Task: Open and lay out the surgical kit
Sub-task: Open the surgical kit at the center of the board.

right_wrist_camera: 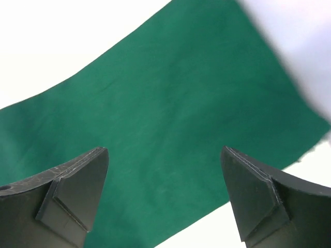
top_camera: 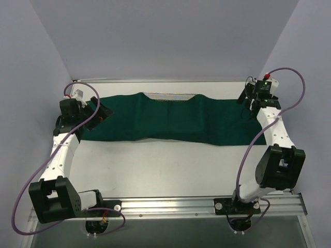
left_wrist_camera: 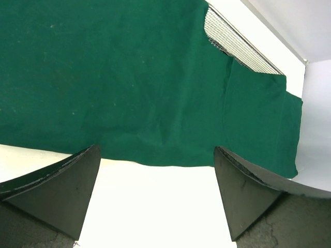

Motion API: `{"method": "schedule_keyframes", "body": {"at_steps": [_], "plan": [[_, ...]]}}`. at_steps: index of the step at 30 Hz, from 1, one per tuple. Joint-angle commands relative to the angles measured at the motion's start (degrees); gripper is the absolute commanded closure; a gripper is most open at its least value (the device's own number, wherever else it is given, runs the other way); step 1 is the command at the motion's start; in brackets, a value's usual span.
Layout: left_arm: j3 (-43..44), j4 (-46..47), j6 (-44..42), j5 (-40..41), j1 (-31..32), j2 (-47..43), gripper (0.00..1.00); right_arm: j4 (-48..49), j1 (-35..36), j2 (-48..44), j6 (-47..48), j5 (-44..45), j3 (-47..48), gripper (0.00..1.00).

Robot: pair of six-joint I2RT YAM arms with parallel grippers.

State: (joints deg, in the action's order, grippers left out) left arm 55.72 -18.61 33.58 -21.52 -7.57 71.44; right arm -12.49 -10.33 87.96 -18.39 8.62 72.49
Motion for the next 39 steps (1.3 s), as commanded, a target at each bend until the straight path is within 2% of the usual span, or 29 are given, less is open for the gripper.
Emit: {"method": "schedule_keyframes", "body": {"at_steps": [1, 2, 5, 8, 9, 10, 11, 12, 13, 16, 19, 20, 22, 23, 25, 28, 30, 31, 33, 35, 36, 37, 38, 39], "plan": [[0.3, 1.0, -0.8, -2.4, 0.2, -0.9, 0.0, 2.6, 1.4, -3.9, -1.8, -6.2, -2.0, 0.06], [0.4, 0.7, -1.1, -1.7, 0.2, -0.9, 0.05, 3.7, 1.7, -3.2, -2.6, -7.0, -3.2, 0.07], [1.2, -0.6, -2.1, -0.8, 0.2, 0.7, 0.08, 7.2, 4.4, -0.4, -3.8, -11.2, -5.2, 0.16], [2.1, 0.9, -2.3, -2.4, 0.2, 3.4, 0.19, 11.7, 5.9, 3.4, -7.1, -16.5, -6.9, 0.27], [2.6, 1.9, -2.4, -3.1, 0.2, 4.2, 0.3, 13.8, 6.3, 4.1, -9.3, -17.8, -7.7, 0.31], [2.9, 2.3, -2.6, -3.0, 0.2, 4.9, 0.35, 17.7, 6.6, 4.8, -10.2, -19.9, -9.4, 0.46], [3.2, 2.7, -2.8, -2.6, 0.2, 6.4, 0.4, 19.6, 7.4, 6.0, -11.0, -20.3, -10.2, 0.53], [3.6, 3.6, -2.9, -1.3, 0.2, 7.1, 0.49, 20.9, 7.6, 6.4, -11.4, -20.7, -10.9, 0.59], [4.2, 3.7, -2.9, -0.9, 0.2, 7.9, 0.53, 22.7, 7.7, 7.0, -11.8, -20.3, -11.6, 0.67], [6.6, -0.1, -2.7, 0.0, 0.2, 11.4, 0.58, 24.7, 8.0, 9.8, -13.0, -21.9, -9.9, 0.7], [6.5, -3.3, -0.2, 0.3, 0.9, 13.3, 0.58, 22.9, 8.3, 12.7, -13.7, -23.7, -7.2, 0.7], [6.3, -4.4, 0.2, 1.4, 2.0, 14.0, 0.6, 21.4, 8.6, 13.3, -14.6, -23.4, -6.1, 0.75], [6.5, -9.1, 0.8, 4.4, 3.6, 15.0, 0.65, 17.3, 8.9, 14.2, -15.0, -21.9, -4.0, 0.99], [6.7, -10.0, 1.0, 4.8, 4.2, 16.1, 0.69, 13.8, 8.9, 15.1, -14.8, -21.3, -1.8, 1.0], [6.7, -11.2, 1.9, 5.1, 5.5, 17.1, 0.7, 11.7, 8.8, 16.0, -14.1, -20.7, 0.2, 1.0], [7.8, -11.1, 3.8, 5.1, 4.9, 20.0, 0.68, 7.5, 8.4, 18.6, -13.5, -19.8, 5.7, 1.0], [12.4, -12.2, 3.7, 6.7, 4.2, 23.0, 0.65, 6.7, 8.0, 20.0, -13.7, -18.7, 9.1, 1.0], [14.3, -12.8, 3.0, 7.6, 4.1, 24.0, 0.63, 6.3, 7.7, 20.5, -14.0, -16.3, 10.0, 0.97], [20.2, -14.2, 1.3, 9.8, 3.9, 26.9, 0.56, 6.2, 6.6, 21.5, -16.0, -13.4, 11.6, 0.84], [23.7, -15.2, 0.6, 10.8, 3.3, 29.8, 0.52, 8.4, 5.6, 22.2, -16.6, -11.5, 11.9, 0.79], [25.3, -15.4, 0.2, 10.7, 3.1, 30.7, 0.52, 8.5, 5.6, 22.6, -16.3, -10.5, 12.4, 0.67], [28.0, -15.4, -1.2, 11.3, 3.0, 31.5, 0.49, 7.7, 5.5, 23.0, -14.5, -9.0, 14.3, 0.62], [29.0, -15.4, -1.8, 11.8, 3.0, 32.9, 0.48, 6.8, 5.5, 24.0, -13.4, -3.9, 15.5, 0.61], [29.9, -15.0, -2.2, 11.8, 3.0, 33.4, 0.48, 6.7, 5.0, 24.4, -12.5, -2.5, 16.2, 0.59]]}}
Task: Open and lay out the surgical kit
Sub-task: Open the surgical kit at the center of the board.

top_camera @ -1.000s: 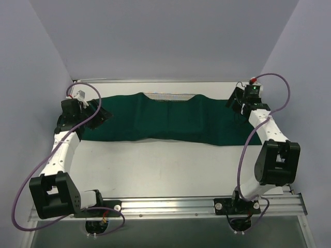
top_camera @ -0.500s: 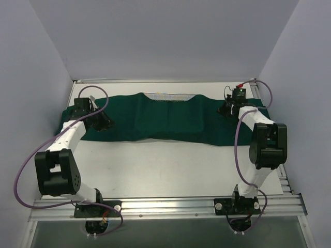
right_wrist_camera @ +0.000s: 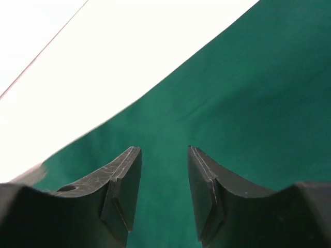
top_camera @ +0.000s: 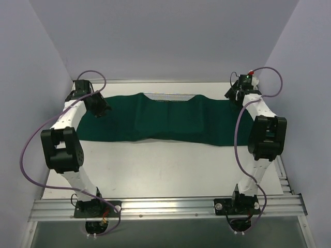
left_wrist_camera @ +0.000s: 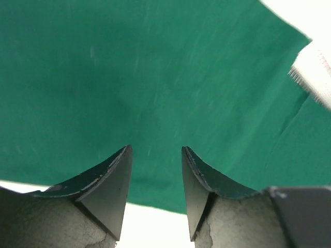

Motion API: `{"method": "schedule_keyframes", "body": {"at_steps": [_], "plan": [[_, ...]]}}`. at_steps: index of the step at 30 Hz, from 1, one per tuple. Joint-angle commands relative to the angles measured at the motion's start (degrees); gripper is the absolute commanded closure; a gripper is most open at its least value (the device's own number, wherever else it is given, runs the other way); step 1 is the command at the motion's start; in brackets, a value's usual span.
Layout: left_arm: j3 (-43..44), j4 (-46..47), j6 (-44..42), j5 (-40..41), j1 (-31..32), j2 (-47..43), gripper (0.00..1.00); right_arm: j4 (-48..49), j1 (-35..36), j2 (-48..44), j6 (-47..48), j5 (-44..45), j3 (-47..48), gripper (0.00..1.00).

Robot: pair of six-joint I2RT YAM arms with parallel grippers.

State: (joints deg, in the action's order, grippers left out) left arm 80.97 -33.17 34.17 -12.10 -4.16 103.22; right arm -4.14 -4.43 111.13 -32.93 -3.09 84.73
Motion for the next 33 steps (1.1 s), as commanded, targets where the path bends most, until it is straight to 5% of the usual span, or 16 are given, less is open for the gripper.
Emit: {"method": "schedule_keyframes", "body": {"at_steps": [1, 11, 23, 33], "plan": [[5.6, -0.1, -4.1, 2.3, -0.4, 2.1, 0.48, -1.0, -1.5, 1.7, 3.6, 10.1, 4.8, 0.59], [9.4, -3.2, -12.0, 3.7, -0.4, 7.2, 0.47, -8.9, -5.9, 17.4, 7.8, 15.5, 23.8, 0.56], [9.3, -2.9, -5.0, -3.1, -0.2, 7.3, 0.47, -8.4, -6.6, 28.6, 9.1, 16.4, 33.0, 0.46], [11.9, -4.0, -3.6, -4.2, -0.1, 9.0, 0.47, -7.9, -7.0, 34.2, 11.0, 16.5, 39.1, 0.48]]}}
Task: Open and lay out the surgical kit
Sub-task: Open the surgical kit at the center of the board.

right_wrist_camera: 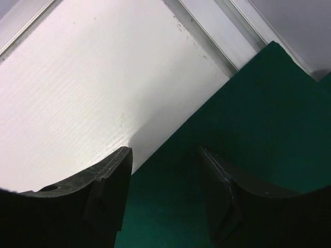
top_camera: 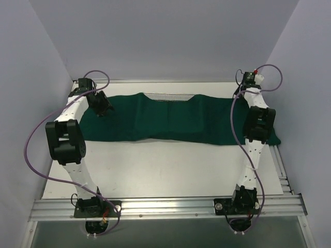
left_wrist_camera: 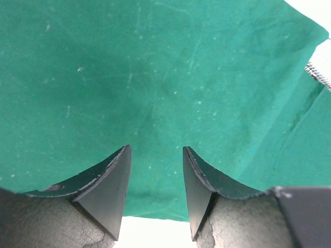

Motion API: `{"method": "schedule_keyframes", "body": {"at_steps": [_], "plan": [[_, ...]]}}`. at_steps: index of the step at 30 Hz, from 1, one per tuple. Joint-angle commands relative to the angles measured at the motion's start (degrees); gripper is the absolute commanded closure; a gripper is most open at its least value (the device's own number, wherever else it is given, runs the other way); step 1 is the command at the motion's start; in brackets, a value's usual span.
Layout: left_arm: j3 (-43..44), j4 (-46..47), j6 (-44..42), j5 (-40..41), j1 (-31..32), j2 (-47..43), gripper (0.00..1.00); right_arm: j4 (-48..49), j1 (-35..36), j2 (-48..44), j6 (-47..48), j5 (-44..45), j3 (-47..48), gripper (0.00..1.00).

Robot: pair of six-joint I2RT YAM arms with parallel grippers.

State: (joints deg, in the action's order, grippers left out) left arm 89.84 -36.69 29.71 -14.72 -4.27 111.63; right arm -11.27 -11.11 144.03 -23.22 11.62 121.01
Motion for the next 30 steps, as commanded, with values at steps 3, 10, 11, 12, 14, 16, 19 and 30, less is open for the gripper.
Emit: {"method": "schedule_keyframes", "body": {"at_steps": [3, 10, 11, 12, 14, 16, 19, 30], "plan": [[3.1, -0.1, 1.1, -1.9, 0.0, 0.8, 0.46, -1.4, -0.7, 3.0, 1.3, 1.7, 4.9, 0.49], [4.4, -0.4, 1.6, -2.7, -0.2, 2.5, 0.46, -6.4, -0.7, 7.6, 2.6, 2.3, 9.5, 0.57], [4.5, -0.2, 1.6, -2.7, -0.2, 2.6, 0.46, -6.6, -0.7, 7.8, 2.9, 2.4, 9.5, 0.62], [4.6, -0.2, 1.7, -2.7, -0.2, 2.8, 0.46, -6.9, -0.6, 8.0, 3.1, 2.4, 9.6, 0.65], [5.0, -0.2, 1.8, -2.9, -0.1, 3.3, 0.46, -7.2, -0.7, 8.3, 3.4, 2.4, 9.9, 0.74], [5.0, -0.1, 2.1, -3.4, -0.1, 3.5, 0.46, -7.0, -0.7, 8.0, 3.1, 2.4, 9.8, 0.8], [5.2, -0.2, 2.2, -3.6, 0.0, 3.4, 0.46, -6.1, -0.7, 7.7, 2.7, 1.1, 10.0, 0.91], [8.2, -4.7, 2.3, -3.5, 0.0, 2.3, 0.46, -7.3, -0.8, 1.5, -3.5, -1.2, 13.3, 1.0]]}}
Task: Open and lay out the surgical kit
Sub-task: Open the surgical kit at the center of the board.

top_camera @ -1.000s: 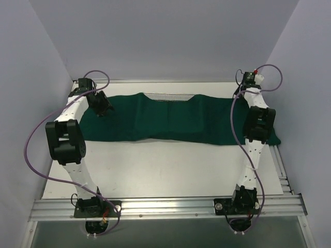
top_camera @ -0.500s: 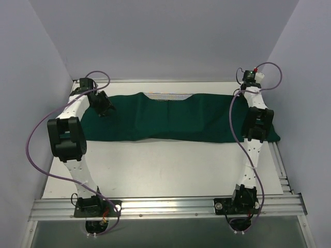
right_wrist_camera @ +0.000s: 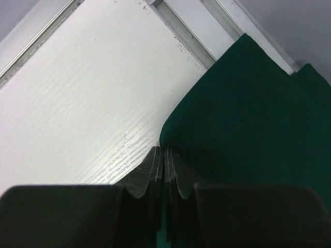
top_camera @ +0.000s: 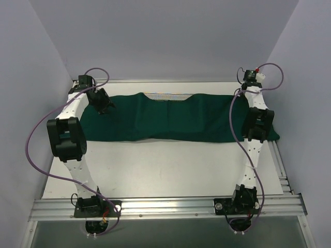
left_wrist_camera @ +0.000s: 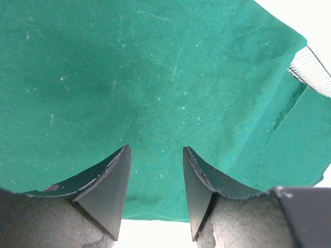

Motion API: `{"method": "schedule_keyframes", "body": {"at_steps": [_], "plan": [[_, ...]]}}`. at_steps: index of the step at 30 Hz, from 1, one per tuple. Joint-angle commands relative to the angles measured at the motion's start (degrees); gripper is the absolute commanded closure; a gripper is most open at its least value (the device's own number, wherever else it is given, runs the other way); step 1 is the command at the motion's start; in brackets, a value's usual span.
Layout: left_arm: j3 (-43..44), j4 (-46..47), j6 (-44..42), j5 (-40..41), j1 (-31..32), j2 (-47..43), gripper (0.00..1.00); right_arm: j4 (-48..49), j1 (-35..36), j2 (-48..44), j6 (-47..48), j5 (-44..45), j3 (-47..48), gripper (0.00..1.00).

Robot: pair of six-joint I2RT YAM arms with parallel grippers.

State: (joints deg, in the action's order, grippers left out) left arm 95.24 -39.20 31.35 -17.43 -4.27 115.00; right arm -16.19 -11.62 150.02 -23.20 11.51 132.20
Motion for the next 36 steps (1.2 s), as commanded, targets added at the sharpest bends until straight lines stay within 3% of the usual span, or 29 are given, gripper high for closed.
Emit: {"method": "schedule_keyframes", "body": {"at_steps": [1, 4, 7, 13, 19, 23, 30, 36], "plan": [[2.9, -3.1, 0.9, -1.1, -0.2, -1.1, 0.46, -2.5, -0.3, -6.4, -4.2, -1.6, 1.9, 1.0], [4.0, -4.2, 2.2, -3.6, -0.6, -0.7, 0.46, -3.4, -0.4, -10.7, -6.6, -4.6, 0.0, 1.0], [2.8, -2.3, 3.8, -6.9, -0.9, -1.2, 0.35, -3.4, -0.6, -16.0, -9.4, -7.5, -4.1, 1.0], [-0.1, 4.4, 6.4, -11.6, -0.6, -1.4, 0.32, -2.7, -1.0, -27.1, -11.8, -13.5, -14.0, 1.0], [3.0, 5.8, 5.7, -13.8, 1.0, 1.8, 0.31, -3.3, -1.0, -39.1, -14.6, -20.7, -31.0, 1.0], [0.0, 9.9, 7.5, -14.8, 1.5, 0.6, 0.31, -4.9, -1.1, -49.3, -13.8, -22.1, -43.9, 1.0], [-2.1, 10.6, 8.4, -12.5, 2.3, -1.1, 0.31, -17.5, -2.1, -59.7, -9.6, -13.5, -56.4, 1.0], [0.0, 8.0, 5.9, -7.9, 2.3, -1.6, 0.31, -30.8, -3.1, -58.4, -9.8, -5.6, -64.8, 1.0]]}}
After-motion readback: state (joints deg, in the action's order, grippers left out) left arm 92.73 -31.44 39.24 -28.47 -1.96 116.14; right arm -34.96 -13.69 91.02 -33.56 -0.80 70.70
